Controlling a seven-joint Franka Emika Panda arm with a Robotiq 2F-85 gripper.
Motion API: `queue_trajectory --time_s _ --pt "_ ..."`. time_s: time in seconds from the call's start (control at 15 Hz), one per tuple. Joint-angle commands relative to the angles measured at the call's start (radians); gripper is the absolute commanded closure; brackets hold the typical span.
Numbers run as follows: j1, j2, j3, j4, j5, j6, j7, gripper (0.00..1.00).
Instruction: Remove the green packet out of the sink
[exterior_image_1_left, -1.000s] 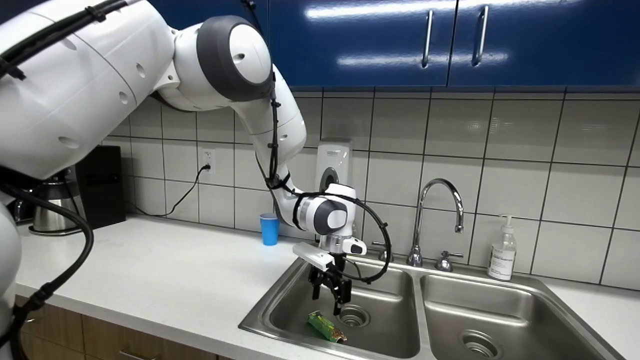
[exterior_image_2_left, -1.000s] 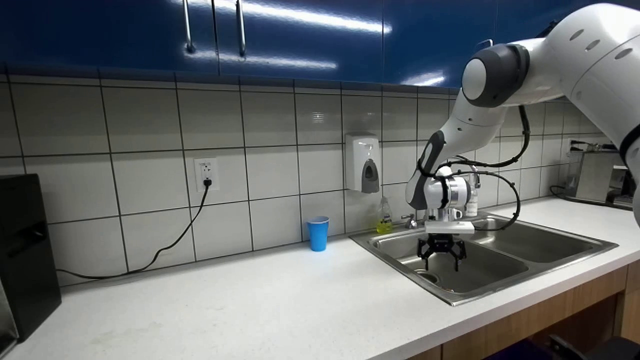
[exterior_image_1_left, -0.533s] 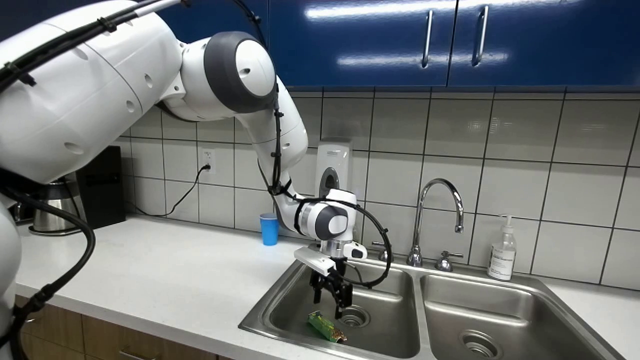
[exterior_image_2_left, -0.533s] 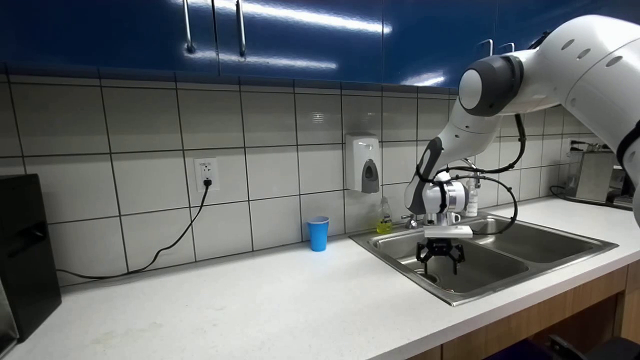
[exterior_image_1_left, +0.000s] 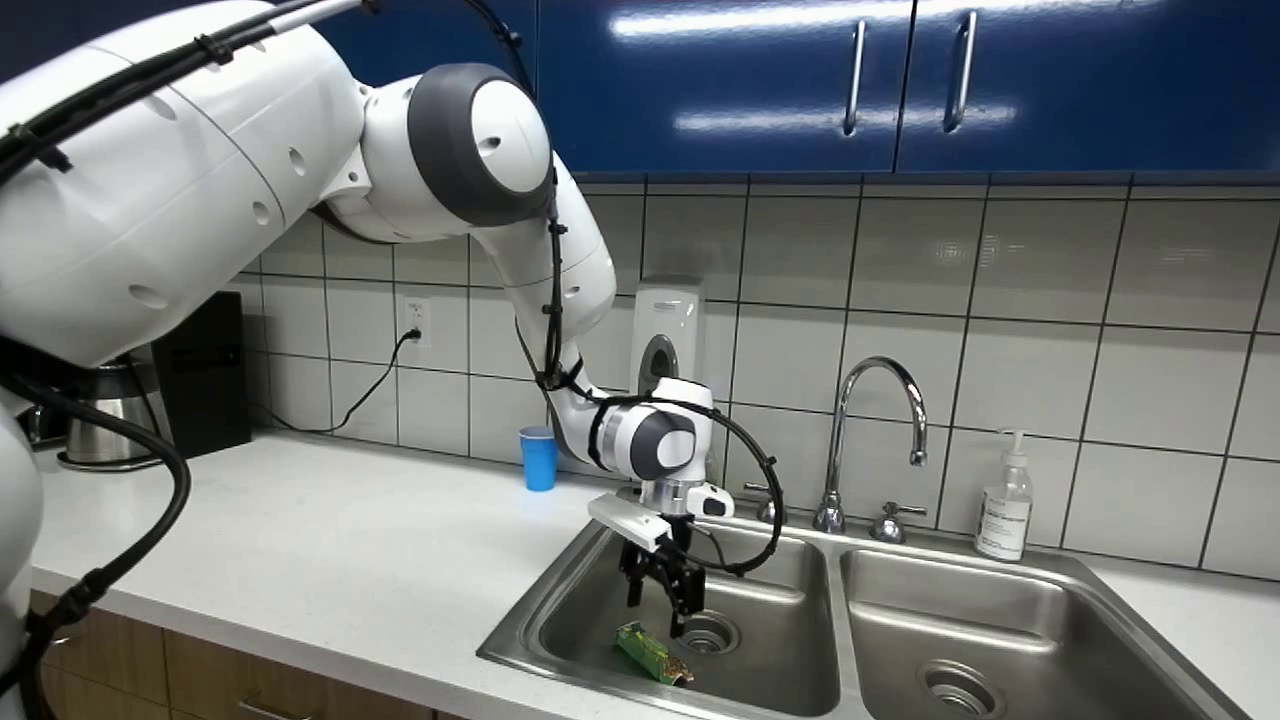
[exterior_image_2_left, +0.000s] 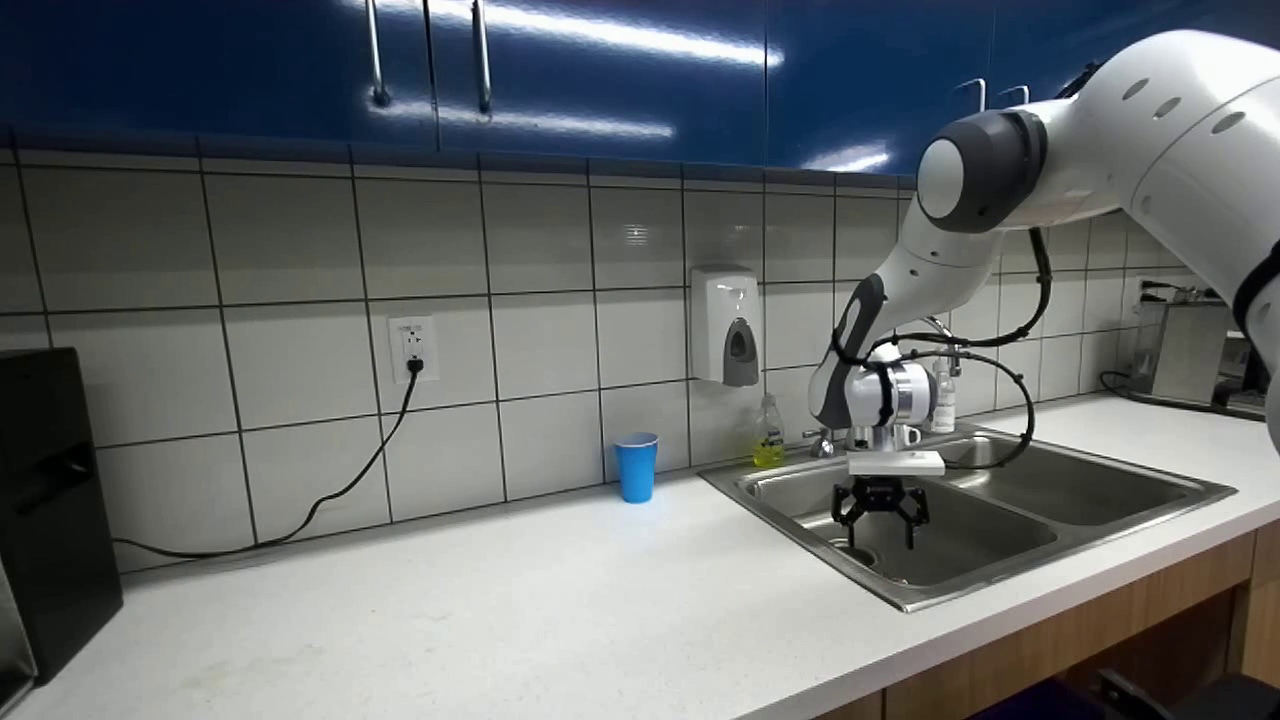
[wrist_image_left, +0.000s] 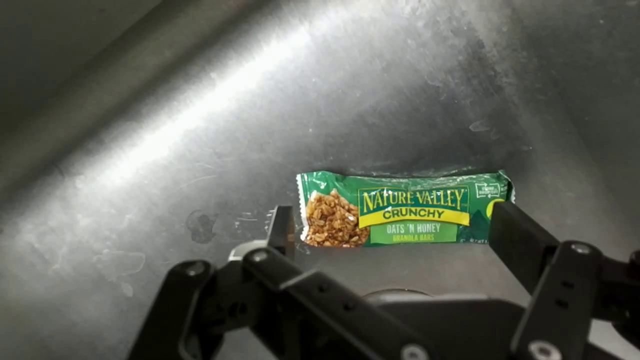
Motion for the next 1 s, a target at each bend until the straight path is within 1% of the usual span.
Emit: queue_trajectory --time_s 0.0,0.27,0.4,0.93 --pt "0.011 -0.007 -0.007 -0.004 -0.055 -0.016 -0.033 0.0" --pt "0.024 0.002 -0.008 0.002 -0.134 -0.016 -0.082 0.0" --pt "0.017 0.011 0.001 0.007 -0.162 -0.013 -0.125 0.0" --pt "-0.01 0.037 0.028 0.016 -0.244 0.011 -0.363 0.0"
